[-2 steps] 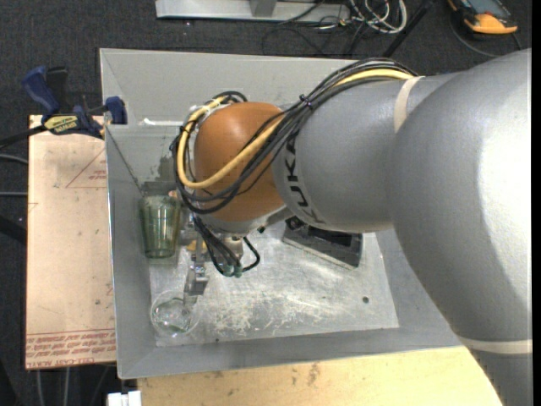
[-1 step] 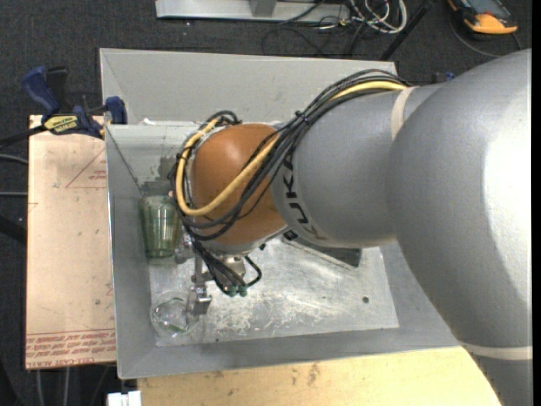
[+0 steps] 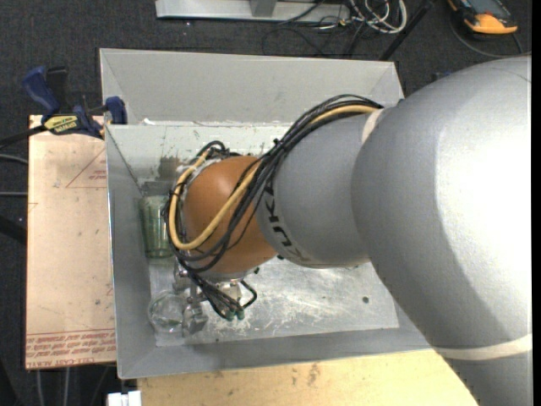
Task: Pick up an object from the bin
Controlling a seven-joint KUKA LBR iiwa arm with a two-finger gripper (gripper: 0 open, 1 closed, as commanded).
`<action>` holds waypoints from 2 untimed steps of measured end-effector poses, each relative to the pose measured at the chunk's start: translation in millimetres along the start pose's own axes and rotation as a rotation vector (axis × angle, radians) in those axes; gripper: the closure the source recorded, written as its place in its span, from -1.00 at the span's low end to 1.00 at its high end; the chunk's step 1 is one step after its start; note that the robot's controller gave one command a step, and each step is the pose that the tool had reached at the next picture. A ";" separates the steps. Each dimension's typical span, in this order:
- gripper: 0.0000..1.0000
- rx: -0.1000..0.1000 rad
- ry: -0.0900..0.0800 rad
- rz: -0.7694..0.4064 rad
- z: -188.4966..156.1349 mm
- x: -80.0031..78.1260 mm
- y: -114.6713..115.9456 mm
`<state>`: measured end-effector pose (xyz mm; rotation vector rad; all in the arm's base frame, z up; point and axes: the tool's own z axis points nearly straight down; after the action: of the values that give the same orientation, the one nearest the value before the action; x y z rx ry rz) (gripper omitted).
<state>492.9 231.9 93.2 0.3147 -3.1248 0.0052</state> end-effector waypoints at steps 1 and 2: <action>1.00 0.000 0.000 0.000 -0.1 -0.1 -0.1; 1.00 -0.003 -0.001 -0.009 -34.0 -2.0 7.5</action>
Offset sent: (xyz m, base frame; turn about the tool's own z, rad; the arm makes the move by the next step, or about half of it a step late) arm 0.0004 0.0106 0.0439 -0.0155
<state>493.4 239.7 127.2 0.3295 -3.1240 0.0007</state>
